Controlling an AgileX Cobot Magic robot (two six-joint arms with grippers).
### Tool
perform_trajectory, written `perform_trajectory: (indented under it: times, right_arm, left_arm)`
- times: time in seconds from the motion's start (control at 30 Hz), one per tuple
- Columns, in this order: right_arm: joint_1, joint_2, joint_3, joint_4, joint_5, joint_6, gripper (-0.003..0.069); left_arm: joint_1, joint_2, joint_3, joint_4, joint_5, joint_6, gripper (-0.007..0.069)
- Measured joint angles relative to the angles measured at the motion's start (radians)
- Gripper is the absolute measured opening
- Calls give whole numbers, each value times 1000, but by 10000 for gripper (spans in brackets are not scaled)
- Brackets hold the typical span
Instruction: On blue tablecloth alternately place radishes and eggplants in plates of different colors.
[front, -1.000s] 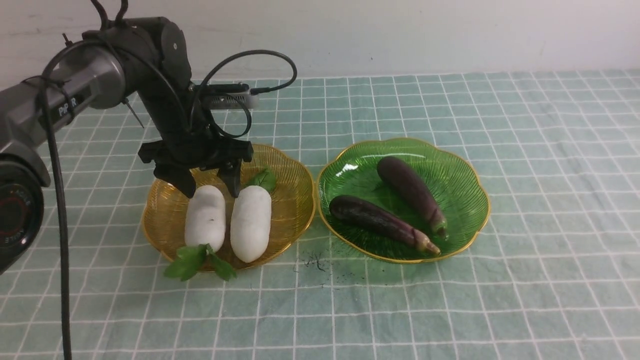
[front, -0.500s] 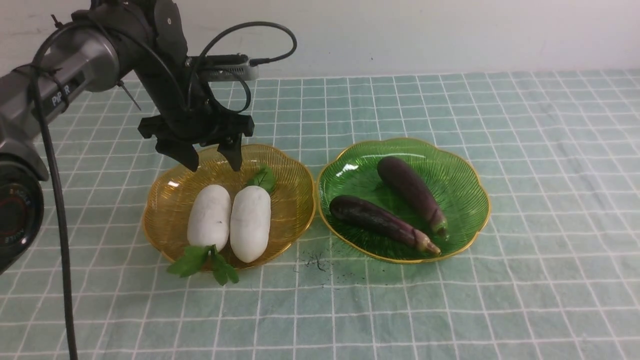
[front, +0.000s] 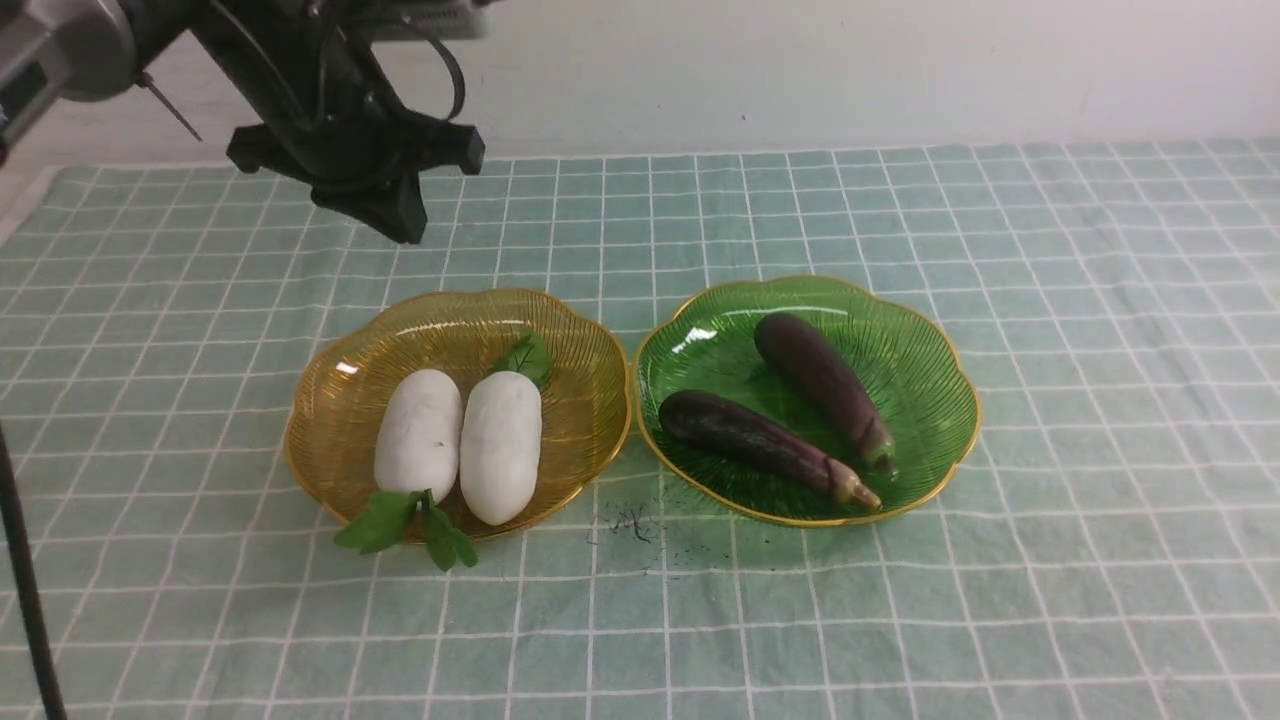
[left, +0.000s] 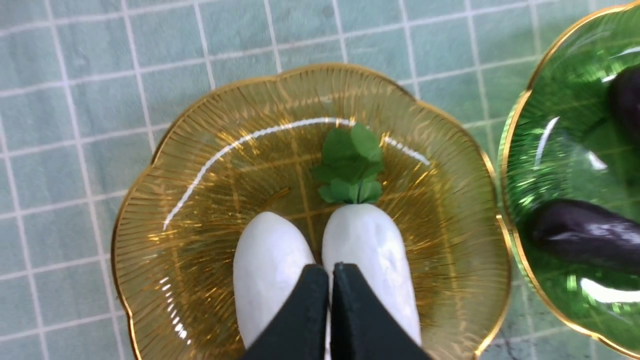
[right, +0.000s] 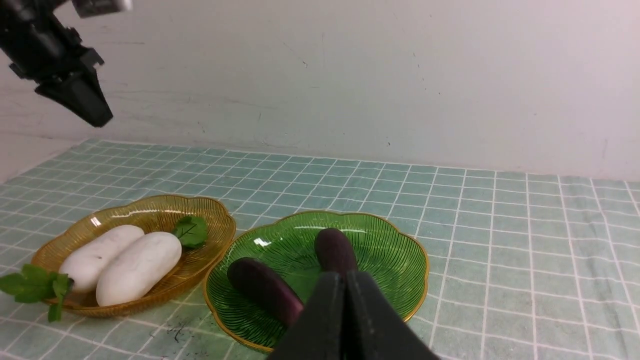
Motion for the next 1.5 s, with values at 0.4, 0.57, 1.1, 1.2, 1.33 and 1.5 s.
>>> perform_trajectory:
  times: [0.4,0.57,1.1,1.2,1.33,1.5]
  right_arm:
    - [-72,-157,229,0,-2,0,-15]
    - [-168,-162,330,-12,2,0,-15]
    - [-223,-163,379,-74,-59,0,-15]
    - [-224,-163,380,-75,-60,0,-15]
    - [-227,-163,380,-75,-60,0,-15]
    - [-227,-163,380,-75,-62,0,-15]
  left_arm:
    - [-1,-58,0,-81,15,0,-8]
    - [-1,-71,0,-93,15,0,-8]
    - [-1,-428,342,-120,17,53,-8]
    - [-1,-530,430,-104,17,53,-8]
    - [-1,-718,639,-82,17,76,-8]
    - [-1,-1042,1059,-102,-281,140,-8]
